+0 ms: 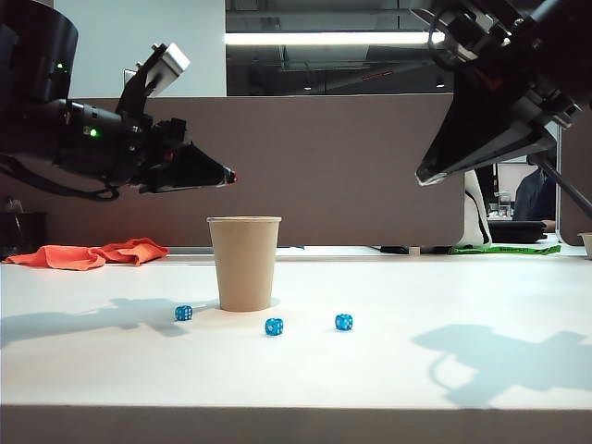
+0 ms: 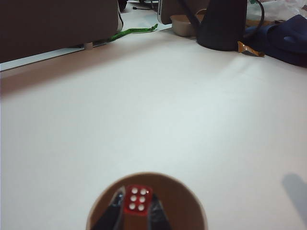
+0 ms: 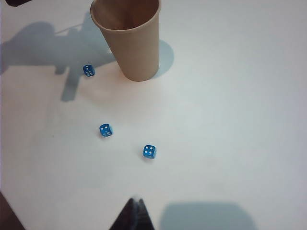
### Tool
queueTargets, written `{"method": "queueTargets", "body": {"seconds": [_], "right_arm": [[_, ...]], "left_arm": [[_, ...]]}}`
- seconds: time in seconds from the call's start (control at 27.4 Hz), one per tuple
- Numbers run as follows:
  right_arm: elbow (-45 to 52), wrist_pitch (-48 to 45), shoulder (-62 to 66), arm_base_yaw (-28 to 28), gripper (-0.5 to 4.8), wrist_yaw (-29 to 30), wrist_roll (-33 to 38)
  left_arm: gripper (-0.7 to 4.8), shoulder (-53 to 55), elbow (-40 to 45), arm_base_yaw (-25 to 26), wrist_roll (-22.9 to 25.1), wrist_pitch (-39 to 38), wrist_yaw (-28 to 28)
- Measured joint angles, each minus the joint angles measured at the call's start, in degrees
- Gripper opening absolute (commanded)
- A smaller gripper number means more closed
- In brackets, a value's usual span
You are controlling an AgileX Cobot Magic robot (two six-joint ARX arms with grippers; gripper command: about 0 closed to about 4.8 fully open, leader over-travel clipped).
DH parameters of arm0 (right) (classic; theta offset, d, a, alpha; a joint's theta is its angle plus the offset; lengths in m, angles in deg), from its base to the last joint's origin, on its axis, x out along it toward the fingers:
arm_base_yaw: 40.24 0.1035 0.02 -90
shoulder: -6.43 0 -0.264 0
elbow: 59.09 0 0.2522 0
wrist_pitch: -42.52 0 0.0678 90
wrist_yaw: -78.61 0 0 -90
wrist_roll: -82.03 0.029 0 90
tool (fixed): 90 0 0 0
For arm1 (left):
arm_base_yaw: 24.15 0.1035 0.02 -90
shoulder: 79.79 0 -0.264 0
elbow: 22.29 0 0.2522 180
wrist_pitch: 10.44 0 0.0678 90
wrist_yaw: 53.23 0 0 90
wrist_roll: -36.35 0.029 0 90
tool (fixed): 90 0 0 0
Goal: Pick up the dice with a different color and drop it into the paper cup.
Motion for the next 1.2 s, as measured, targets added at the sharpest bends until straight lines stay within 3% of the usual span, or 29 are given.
{"method": "queueTargets", "body": {"seconds": [0.15,0.29,0.69,0.8,0.95,1.02,1.1,1.13,1.2], "right_arm": [[-0.02,0.0,0.0,0.0,-0.01,0.0,0.0],[0.0,0.0,0.0,0.0,-0.01,0.0,0.0],[0.0,0.0,0.0,0.0,-0.01,0.0,0.0],[0.0,0.0,0.0,0.0,-0.01,0.0,0.0],[0.0,0.0,0.0,0.0,-0.01,0.0,-0.02],[0.0,0.0,0.0,0.0,-0.01,0.0,0.0],[0.0,0.0,0.0,0.0,-0.01,0.0,0.0],[0.0,0.0,0.0,0.0,-0.01,0.0,0.0],[0.0,0.0,0.0,0.0,-0.01,0.0,-0.02]], "left_arm": [[0.6,0.0,-0.7,0.0,0.0,0.22,0.0],[1.3,0.0,-0.7,0.0,-0.11,0.22,0.11],[1.31,0.0,-0.7,0.0,-0.24,0.2,1.42],[1.68,0.0,-0.7,0.0,-0.48,0.2,1.42],[1.68,0.0,-0.7,0.0,-1.31,0.17,1.42],[1.56,0.0,-0.7,0.0,-1.55,0.07,1.4],[0.94,0.0,-0.7,0.0,-1.55,0.07,1.4],[0.19,0.0,-0.7,0.0,-1.57,0.07,1.4],[-0.06,0.0,-0.7,0.0,-1.75,0.15,1.38]]}}
